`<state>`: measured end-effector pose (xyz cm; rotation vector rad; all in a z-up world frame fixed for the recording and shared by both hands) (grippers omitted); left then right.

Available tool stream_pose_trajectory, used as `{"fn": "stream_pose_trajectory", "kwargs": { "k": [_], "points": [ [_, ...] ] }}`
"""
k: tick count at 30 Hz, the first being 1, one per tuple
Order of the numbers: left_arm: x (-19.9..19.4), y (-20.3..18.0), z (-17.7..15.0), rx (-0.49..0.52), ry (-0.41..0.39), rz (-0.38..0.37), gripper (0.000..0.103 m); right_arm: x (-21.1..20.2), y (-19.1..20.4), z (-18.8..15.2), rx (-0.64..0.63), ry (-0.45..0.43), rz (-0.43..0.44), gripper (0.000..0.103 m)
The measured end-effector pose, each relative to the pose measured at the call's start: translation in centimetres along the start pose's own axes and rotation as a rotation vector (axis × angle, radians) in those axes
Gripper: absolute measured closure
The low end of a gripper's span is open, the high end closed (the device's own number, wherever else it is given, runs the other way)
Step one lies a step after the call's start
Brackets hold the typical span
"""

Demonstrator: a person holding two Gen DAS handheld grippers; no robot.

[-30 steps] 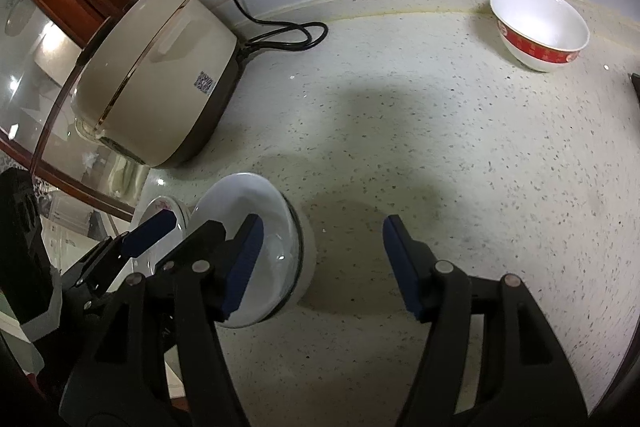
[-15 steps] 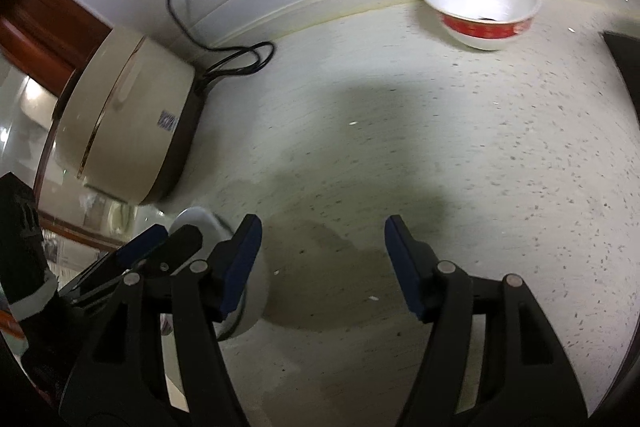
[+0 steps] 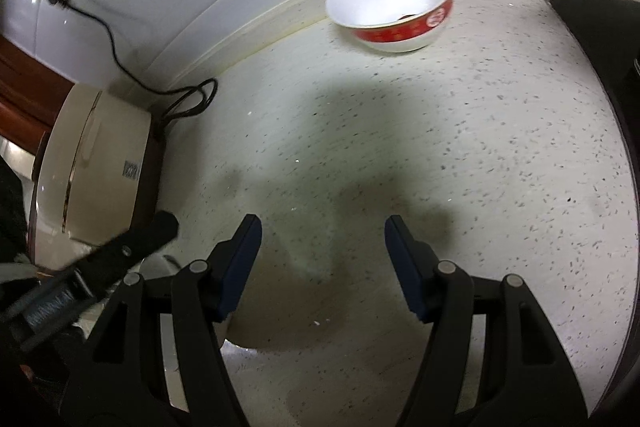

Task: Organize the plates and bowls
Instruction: 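Move both open grippers to the red-banded bowl by the wall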

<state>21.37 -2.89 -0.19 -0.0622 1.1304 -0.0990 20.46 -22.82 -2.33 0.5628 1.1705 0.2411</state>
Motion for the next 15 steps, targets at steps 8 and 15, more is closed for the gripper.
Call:
{"fn": "stream_pose_trajectory", "kwargs": {
  "k": [8,15],
  "points": [
    [1.0,-1.7,3.4,0.067,-0.002,0.004,0.036,-0.3,-1.2,1.4,0.041,-0.039,-0.009,0.036],
    [4.8,-2.0,8.1,0.016,0.050,-0.064,0.036,-1.0,-2.0,4.2,0.078,-0.113,-0.037,0.036]
  ]
}}
Point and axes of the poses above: each gripper's, at about its wrist camera, not at the fingertips, and x roughly the way its jaws point, y to its left, z to its top, the point moved 2 cm from there along x, roughly the way its jaws point, and after that the axes turned 8 degrees about x, right-handed, at the moved point
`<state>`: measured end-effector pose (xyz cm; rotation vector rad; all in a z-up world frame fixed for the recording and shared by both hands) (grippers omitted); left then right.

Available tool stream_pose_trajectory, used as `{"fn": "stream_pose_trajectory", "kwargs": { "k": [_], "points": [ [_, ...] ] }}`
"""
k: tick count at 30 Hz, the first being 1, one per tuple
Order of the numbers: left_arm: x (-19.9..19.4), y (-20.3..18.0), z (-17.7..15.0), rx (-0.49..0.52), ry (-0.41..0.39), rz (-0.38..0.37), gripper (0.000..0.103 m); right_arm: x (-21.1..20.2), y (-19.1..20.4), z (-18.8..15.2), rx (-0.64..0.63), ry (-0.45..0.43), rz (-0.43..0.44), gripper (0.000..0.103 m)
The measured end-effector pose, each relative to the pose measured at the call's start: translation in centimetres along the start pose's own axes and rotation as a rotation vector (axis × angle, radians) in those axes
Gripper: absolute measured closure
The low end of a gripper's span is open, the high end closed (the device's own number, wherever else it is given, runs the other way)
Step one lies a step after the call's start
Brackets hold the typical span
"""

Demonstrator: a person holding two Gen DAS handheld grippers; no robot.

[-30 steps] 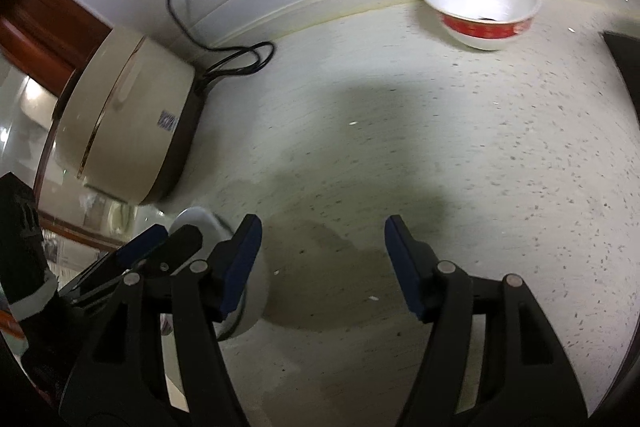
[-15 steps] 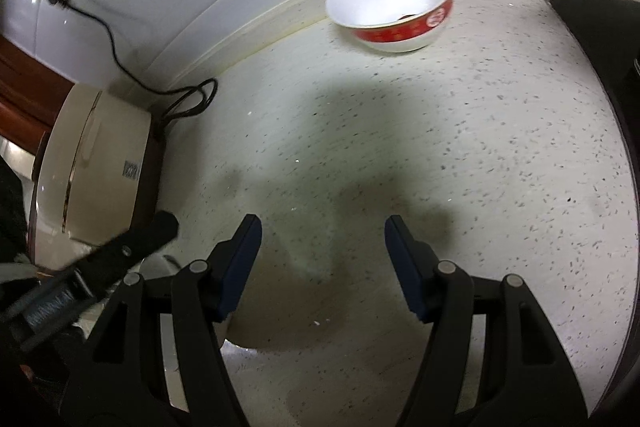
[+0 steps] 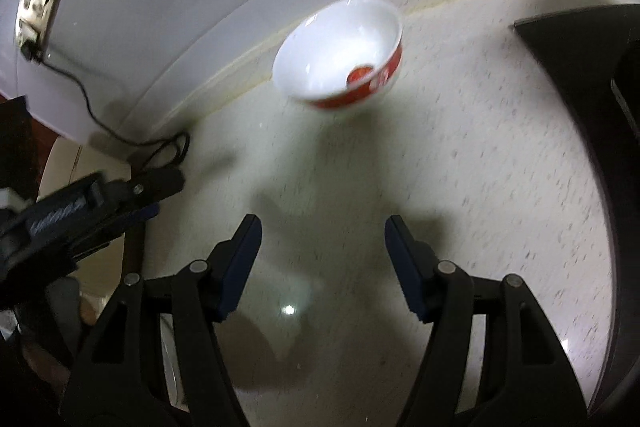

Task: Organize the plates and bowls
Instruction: 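Move both open grippers to the red-banded bowl by the wall, then close both grippers on the rim of the red-banded bowl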

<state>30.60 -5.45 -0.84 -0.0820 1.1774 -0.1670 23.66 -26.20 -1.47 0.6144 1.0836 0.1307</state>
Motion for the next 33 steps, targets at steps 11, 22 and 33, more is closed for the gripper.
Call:
{"fn": "stream_pose_trajectory", "kwargs": {
  "k": [11,22,33],
  "points": [
    [4.3,-3.3,5.8,-0.013,-0.005,-0.168,0.036,0.0,0.4,5.9,0.061,-0.155,-0.045,0.036],
    [8.3,-5.4,8.4,0.017,0.027,-0.159,0.036,3.0,-1.1,9.1,0.105,-0.144,-0.088,0.036],
    [11.5,-6.9,7.9,0.061,0.098,-0.153,0.079,5.4,-2.2,9.3,0.147,-0.071,-0.074,0.069]
  ]
}}
Point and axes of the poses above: each gripper's, at about its wrist camera, not at the fingertips, and x roughly the way its jaws point, y to its left, z to its top, the point moved 2 cm from there along x, roughly the way its jaws point, and after that the axes turned 8 degrees about x, right-handed, at the moved point
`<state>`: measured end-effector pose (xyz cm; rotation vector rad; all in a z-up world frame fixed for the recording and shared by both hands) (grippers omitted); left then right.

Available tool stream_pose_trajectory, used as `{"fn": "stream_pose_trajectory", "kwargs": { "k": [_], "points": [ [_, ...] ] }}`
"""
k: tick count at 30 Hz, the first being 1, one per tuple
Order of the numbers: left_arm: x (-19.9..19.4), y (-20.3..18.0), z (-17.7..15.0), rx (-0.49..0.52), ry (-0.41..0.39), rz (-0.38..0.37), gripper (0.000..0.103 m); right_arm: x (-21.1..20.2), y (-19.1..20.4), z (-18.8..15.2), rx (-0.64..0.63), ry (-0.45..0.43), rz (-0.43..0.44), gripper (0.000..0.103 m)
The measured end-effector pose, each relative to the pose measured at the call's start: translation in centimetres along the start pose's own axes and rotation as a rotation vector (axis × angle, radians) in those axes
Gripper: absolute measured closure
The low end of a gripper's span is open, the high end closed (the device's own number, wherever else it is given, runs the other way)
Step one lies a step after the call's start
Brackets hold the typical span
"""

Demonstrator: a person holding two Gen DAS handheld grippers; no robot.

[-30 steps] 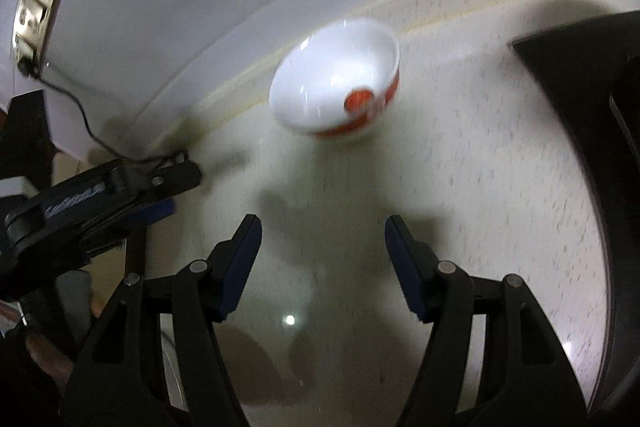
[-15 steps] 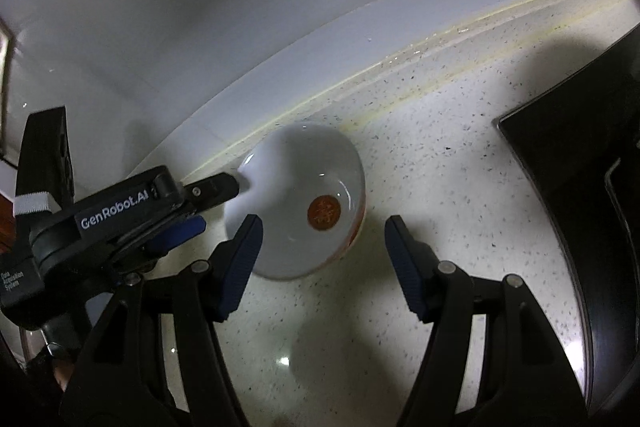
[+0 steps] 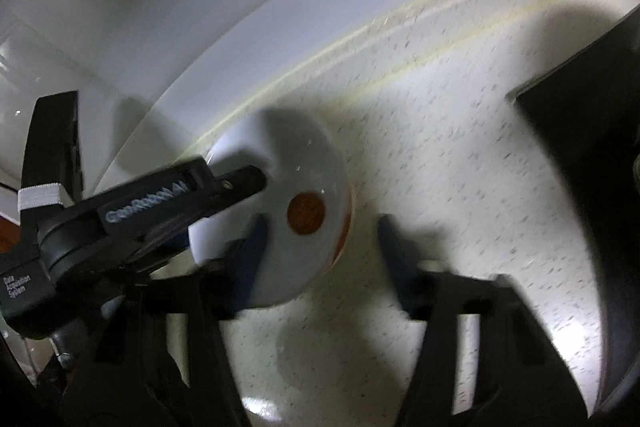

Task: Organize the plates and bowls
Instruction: 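Close both grippers on the rim of the red-banded bowl, then carry the red-banded bowl with both grippers over the nested bowls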

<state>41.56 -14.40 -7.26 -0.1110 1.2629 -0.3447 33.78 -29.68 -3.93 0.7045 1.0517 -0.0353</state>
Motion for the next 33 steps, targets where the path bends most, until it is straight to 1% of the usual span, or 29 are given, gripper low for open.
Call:
{"fn": "stream_pose_trajectory", "kwargs": {
  "k": [1,3,4,8,12,16,20,25,27,28,33],
  "points": [
    [-0.1,-0.5,-0.4,0.034,0.002,0.013,0.087,-0.2,0.1,-0.2,-0.008,-0.006,0.007,0.069],
    [-0.6,-1.3,-1.2,0.101,-0.018,0.051,0.088,-0.5,0.0,-0.6,-0.020,0.004,0.004,0.071],
    [-0.9,-1.4,-1.8,0.115,-0.023,0.060,0.088,-0.5,-0.1,-0.8,-0.012,0.012,0.011,0.072],
    [-1.3,-0.5,-3.7,0.056,-0.001,0.048,0.090,-1.1,-0.5,-2.1,-0.009,0.041,0.022,0.073],
    [-2.5,-0.3,-5.9,0.053,-0.011,0.072,0.090,-1.8,-0.4,-3.6,-0.023,0.067,0.034,0.073],
    [-3.5,-0.2,-7.5,0.036,-0.024,0.075,0.090,-2.8,-0.3,-5.5,-0.067,0.087,0.047,0.073],
    [-4.0,-0.2,-8.5,0.024,-0.034,0.085,0.090,-3.8,-0.7,-7.1,-0.095,0.109,0.056,0.073],
    [-4.4,-0.3,-11.1,0.017,-0.038,0.101,0.090,-4.9,-0.9,-9.4,-0.124,0.138,0.057,0.073],
    [-4.7,-0.3,-11.9,0.008,-0.043,0.103,0.090,-5.5,-1.1,-10.1,-0.133,0.144,0.060,0.073],
    [-4.9,-0.2,-13.0,0.008,-0.048,0.104,0.090,-5.6,-0.9,-10.4,-0.137,0.146,0.061,0.073],
    [-6.6,-0.4,-14.7,0.003,-0.076,0.098,0.090,-7.6,-0.9,-11.2,-0.155,0.137,0.074,0.073]
  ]
}}
Point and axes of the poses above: each gripper's, at about its wrist camera, not at the fingertips, and x roughly the way its jaws point, y to its left, z to its top, the point moved 2 cm from there along x, roughly the way its jaws point, and after that the axes turned 8 degrees about x, right-handed, at the moved point
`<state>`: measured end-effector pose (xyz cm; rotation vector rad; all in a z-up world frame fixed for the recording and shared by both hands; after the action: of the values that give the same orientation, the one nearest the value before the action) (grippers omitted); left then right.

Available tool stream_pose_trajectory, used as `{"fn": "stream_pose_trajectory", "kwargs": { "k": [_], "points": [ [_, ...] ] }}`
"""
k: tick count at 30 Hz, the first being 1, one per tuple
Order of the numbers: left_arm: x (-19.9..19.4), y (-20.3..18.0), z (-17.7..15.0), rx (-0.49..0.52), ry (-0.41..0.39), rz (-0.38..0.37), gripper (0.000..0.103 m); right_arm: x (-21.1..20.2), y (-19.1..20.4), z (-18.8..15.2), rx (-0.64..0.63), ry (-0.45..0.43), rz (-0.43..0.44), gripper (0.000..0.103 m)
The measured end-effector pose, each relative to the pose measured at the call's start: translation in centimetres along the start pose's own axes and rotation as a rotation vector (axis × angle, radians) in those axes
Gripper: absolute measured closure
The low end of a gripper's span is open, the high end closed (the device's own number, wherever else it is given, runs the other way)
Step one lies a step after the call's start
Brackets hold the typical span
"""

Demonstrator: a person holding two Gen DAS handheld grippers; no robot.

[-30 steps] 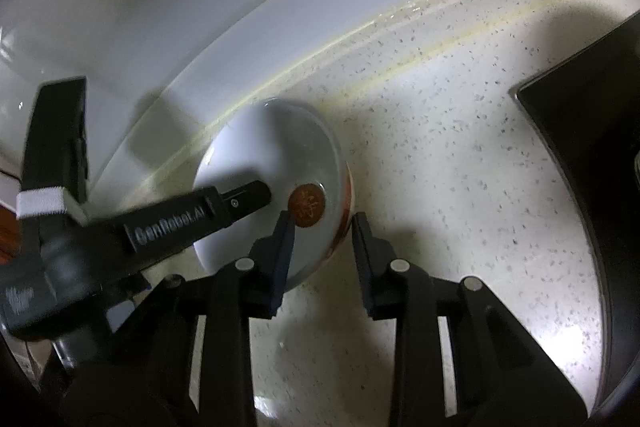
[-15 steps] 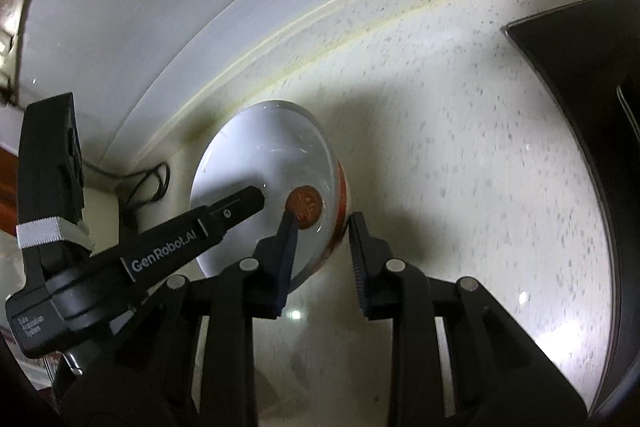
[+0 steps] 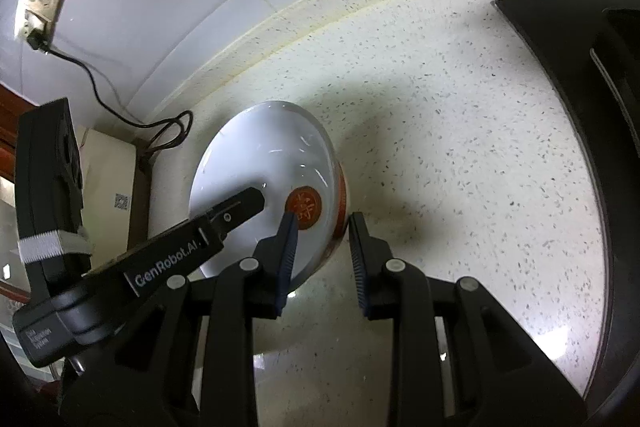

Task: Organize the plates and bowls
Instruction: 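Carry the red-banded bowl with both grippers over the nested bowls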

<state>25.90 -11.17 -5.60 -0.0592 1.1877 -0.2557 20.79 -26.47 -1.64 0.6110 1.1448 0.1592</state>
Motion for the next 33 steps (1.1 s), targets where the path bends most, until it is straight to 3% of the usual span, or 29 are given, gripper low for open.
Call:
{"fn": "stream_pose_trajectory", "kwargs": {
  "k": [18,33],
  "points": [
    [-7.7,1.0,-2.6,-0.004,-0.140,0.023,0.090,-4.4,3.2,-2.0,-0.088,-0.067,0.042,0.073],
    [-11.5,3.7,-5.1,-0.086,-0.208,0.028,0.089,-4.9,6.3,-3.7,-0.176,-0.047,0.102,0.073]
  ]
}}
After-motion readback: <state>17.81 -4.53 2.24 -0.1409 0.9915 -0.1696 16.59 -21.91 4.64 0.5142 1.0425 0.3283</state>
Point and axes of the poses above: each gripper's, at about its wrist camera, not at the fingertips, and x roughly the way its jaws point, y to its left, z to its top, the point moved 2 cm from there along x, roughly the way its jaws point, and after that the axes turned 8 degrees about x, right-handed, at the moved point
